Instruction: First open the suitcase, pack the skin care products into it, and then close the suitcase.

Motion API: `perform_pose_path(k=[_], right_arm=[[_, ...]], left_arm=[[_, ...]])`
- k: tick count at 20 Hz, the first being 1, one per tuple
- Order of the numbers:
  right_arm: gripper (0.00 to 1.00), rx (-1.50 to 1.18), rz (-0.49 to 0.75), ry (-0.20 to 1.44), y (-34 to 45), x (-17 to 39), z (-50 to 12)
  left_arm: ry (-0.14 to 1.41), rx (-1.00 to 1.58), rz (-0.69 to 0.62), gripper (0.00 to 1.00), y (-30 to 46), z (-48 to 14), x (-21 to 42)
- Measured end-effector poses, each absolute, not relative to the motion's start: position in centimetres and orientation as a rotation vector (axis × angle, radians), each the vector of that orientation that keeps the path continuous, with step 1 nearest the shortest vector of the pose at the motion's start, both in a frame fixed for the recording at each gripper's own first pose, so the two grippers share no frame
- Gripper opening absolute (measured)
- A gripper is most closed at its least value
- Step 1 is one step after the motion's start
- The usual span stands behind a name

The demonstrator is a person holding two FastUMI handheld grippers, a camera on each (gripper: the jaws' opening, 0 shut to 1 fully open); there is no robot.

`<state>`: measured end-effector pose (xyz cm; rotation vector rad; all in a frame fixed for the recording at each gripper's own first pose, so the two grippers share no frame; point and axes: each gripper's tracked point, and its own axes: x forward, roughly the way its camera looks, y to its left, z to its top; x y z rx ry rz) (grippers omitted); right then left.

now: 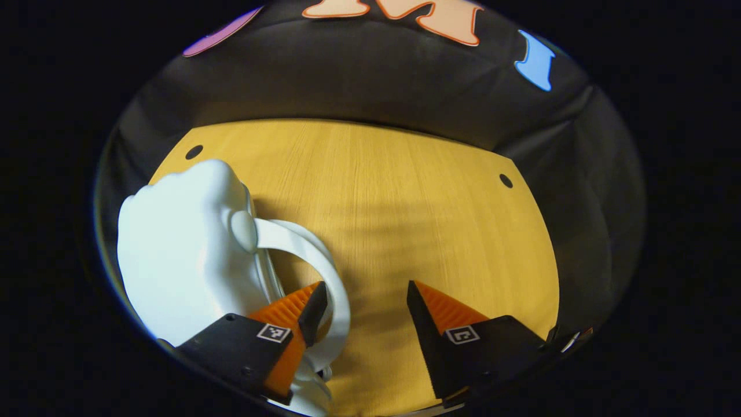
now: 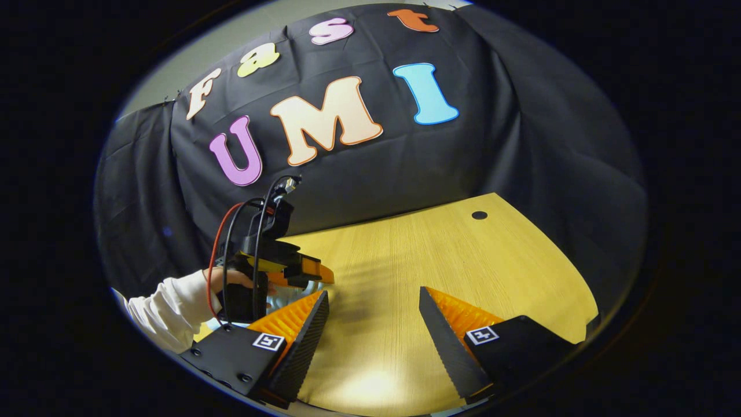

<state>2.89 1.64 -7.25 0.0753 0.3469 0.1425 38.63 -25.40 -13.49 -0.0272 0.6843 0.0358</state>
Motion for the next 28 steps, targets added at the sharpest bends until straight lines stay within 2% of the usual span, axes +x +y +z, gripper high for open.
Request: perform_pose_path(k=[2, 7, 14, 20, 28], right_arm=[[0.98, 0.070, 0.153, 0.334, 1.6, 2.7, -6.9], [0.98, 0.037, 0.187, 0.313, 1.8, 2.3, -6.4], [0.98, 0.017, 0.248, 0.276, 3.4, 2.1, -5.4], [0.98, 0.017, 0.264, 0.251, 3.7, 1.8, -4.9], [0.98, 0.035, 0.262, 0.238, 3.5, 1.0, -4.4]], left_arm=[[0.621, -0.018, 0.022, 0.94, -25.7, -11.6, 36.4], [0.371, 0.044, 0.039, 0.95, -27.0, -7.5, 33.1], [0.124, 0.001, 0.127, 0.94, -25.7, -3.6, 26.7], [0.057, -0.025, 0.167, 0.95, -24.3, -3.9, 23.6], [0.060, -0.027, 0.116, 0.95, -25.4, -4.1, 22.7]])
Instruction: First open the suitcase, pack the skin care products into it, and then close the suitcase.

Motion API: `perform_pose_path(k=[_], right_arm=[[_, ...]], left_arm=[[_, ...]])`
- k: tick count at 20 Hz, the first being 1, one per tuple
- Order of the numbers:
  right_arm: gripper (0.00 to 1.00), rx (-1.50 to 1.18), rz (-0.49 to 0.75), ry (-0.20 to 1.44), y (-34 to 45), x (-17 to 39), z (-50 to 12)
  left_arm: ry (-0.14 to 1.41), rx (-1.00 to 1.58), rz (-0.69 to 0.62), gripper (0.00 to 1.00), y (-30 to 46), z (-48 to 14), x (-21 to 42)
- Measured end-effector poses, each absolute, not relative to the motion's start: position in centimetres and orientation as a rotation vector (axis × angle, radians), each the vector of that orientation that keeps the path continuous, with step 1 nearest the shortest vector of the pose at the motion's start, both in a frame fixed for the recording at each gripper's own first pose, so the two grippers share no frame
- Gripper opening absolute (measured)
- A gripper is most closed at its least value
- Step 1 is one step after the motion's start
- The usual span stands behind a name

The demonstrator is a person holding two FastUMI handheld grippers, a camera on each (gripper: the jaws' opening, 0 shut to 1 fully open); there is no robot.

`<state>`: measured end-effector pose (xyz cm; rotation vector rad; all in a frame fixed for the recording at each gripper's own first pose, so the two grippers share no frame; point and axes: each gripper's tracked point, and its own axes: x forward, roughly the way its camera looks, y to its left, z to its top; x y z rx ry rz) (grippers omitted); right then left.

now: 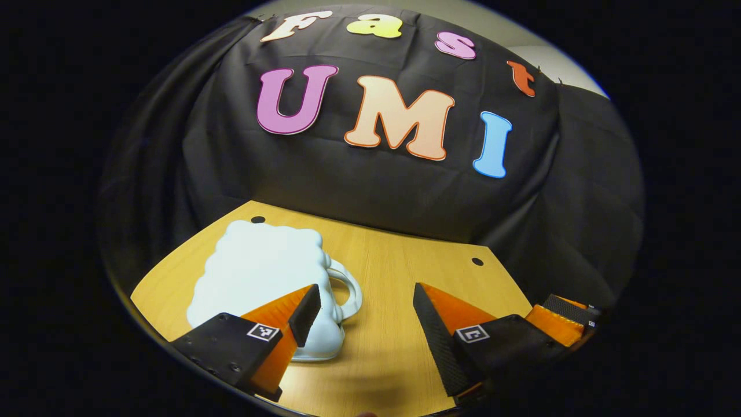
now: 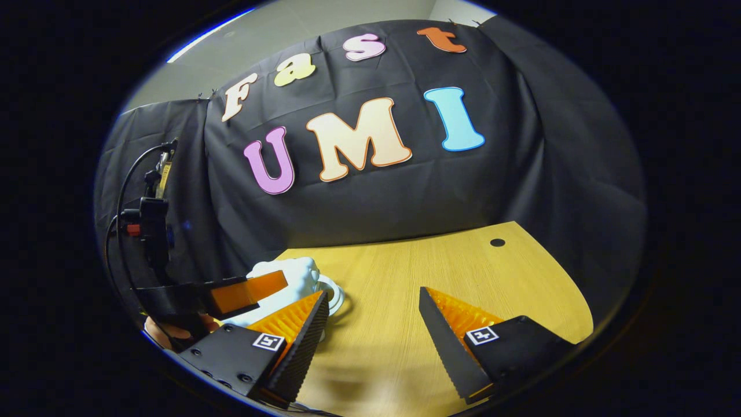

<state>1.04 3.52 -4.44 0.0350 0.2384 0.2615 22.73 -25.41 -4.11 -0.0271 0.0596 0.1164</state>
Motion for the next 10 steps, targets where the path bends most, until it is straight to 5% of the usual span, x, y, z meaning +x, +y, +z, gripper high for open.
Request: perform_pose_path(k=[10], right_arm=[[0.98, 0.044, 0.256, 0.234, 3.11, -0.04, -4.06]], left_arm=[[0.042, -0.060, 0.113, 0.94, -25.55, -3.48, 22.15]])
